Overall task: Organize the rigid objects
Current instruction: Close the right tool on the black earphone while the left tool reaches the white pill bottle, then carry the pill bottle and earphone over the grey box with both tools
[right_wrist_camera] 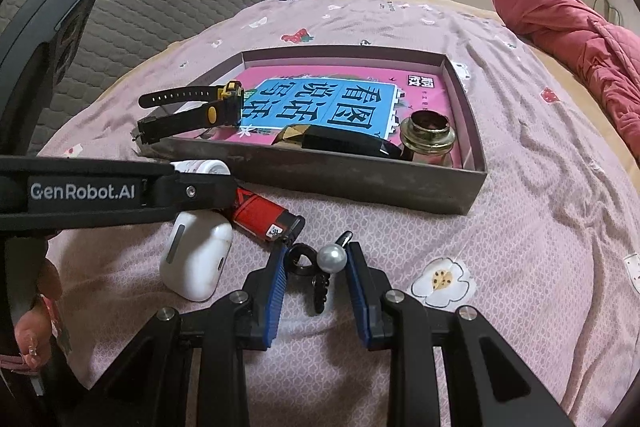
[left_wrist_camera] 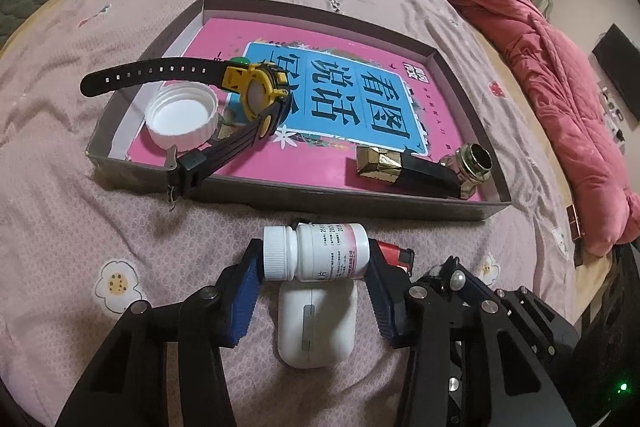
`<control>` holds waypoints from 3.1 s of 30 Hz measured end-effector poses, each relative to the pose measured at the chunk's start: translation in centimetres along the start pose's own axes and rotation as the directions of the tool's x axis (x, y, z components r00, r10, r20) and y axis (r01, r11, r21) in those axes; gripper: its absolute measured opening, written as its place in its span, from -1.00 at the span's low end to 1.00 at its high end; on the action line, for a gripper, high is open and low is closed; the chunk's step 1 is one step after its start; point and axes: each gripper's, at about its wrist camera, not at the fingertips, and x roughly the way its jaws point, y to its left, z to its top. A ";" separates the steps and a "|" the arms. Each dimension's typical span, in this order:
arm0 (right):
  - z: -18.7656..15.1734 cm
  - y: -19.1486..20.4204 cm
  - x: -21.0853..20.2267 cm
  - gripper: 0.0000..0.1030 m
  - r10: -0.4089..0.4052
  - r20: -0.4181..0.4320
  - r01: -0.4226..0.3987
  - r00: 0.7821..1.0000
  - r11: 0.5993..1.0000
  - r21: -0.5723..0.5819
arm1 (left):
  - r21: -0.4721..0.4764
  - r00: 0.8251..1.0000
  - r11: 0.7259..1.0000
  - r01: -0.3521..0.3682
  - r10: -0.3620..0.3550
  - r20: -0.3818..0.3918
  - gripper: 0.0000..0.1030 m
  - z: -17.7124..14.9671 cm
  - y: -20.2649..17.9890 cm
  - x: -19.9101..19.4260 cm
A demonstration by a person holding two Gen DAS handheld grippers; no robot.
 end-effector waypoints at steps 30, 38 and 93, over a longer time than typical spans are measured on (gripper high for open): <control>2.8 0.0 -2.6 -0.42 0.043 0.150 -0.045 0.988 0.999 0.009 | 0.042 0.995 0.999 0.002 -0.007 0.097 -0.02 0.1 2.3 -5.9; 3.7 -0.1 -3.1 -0.42 0.041 0.190 -0.043 0.981 0.999 0.007 | 0.047 0.993 0.999 -0.004 -0.002 0.116 -0.02 0.3 2.4 -6.7; 5.8 -4.8 -1.7 -0.42 -0.054 0.195 0.028 0.979 0.990 0.136 | 0.008 0.981 0.996 -0.093 0.090 0.170 -0.02 4.8 6.6 -4.1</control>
